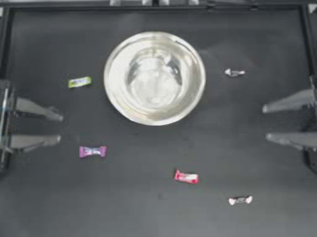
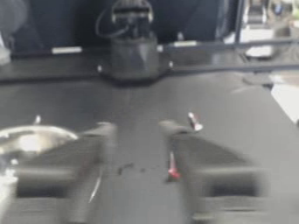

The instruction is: Put candies in bowl

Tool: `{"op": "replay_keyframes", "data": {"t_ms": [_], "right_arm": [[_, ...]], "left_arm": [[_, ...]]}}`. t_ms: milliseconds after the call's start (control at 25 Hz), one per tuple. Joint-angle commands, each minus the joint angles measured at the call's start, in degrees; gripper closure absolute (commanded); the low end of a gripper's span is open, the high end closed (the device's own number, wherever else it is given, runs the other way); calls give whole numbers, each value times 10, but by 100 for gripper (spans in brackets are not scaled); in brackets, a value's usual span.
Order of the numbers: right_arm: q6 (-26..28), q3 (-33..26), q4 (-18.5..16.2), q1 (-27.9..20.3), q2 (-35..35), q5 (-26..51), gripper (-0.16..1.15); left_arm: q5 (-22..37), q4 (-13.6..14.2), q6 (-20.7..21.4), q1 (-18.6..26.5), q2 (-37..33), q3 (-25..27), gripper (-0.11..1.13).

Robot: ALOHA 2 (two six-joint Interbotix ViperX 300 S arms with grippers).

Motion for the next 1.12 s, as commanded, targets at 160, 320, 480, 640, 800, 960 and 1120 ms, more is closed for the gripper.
{"op": "replay_keyframes", "data": {"t_ms": [160,320,480,640,800,960,1120], "right_arm": [[1,-8,1,2,3,-4,-1],[1,-8,5,1,3,-4,-2],[0,-7,11,1,3,-3,-2],[0,-6,16,-1,3,-2,-2],[0,-4,22,-9,3,-2,-2],[0,-3,29,-10,3,-2,-2],[1,0,33,-10,3,-4,-2]], "left_arm": [[98,-11,-2,43,2,-40,4],[221,-11,-1,108,5,-79,0],[352,-4,3,187,24,-120,-1],[425,14,16,237,58,-142,-1],[458,23,53,267,106,-161,-1],[487,25,91,309,156,-182,-1],[490,25,121,334,197,-193,0]]}}
